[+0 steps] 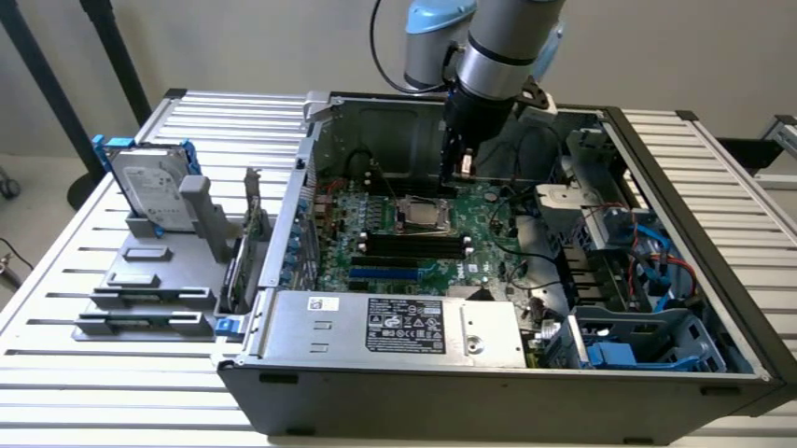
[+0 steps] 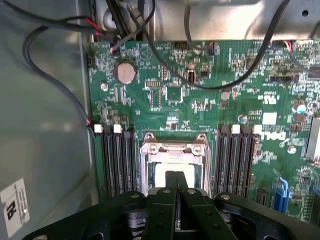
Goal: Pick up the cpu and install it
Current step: 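Close the cpu cover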
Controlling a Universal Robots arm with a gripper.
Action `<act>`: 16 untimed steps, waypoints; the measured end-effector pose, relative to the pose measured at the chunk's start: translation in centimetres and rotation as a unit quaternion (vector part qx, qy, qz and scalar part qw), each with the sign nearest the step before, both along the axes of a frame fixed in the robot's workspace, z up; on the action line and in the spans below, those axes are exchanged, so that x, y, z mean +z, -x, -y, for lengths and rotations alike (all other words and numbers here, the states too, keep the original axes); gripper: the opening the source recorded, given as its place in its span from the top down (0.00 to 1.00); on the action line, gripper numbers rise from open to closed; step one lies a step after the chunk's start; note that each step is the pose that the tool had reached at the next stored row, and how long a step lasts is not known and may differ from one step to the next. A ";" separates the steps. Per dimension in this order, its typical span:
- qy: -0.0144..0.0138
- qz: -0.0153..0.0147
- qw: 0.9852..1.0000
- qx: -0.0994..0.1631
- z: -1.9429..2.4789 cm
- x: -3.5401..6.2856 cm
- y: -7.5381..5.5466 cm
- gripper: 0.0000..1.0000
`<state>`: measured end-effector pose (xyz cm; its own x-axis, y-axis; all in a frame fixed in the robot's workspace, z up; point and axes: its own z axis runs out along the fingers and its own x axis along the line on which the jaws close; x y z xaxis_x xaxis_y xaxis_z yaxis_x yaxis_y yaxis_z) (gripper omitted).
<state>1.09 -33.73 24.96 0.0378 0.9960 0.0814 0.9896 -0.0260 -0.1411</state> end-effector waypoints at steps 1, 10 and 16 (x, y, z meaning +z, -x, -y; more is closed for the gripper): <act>0.000 0.000 1.000 0.000 0.01 -0.01 0.2 0.89; -0.001 -0.007 1.000 0.003 0.04 -0.34 2.3 0.89; -0.003 -0.027 1.000 0.006 0.04 -0.38 3.1 0.89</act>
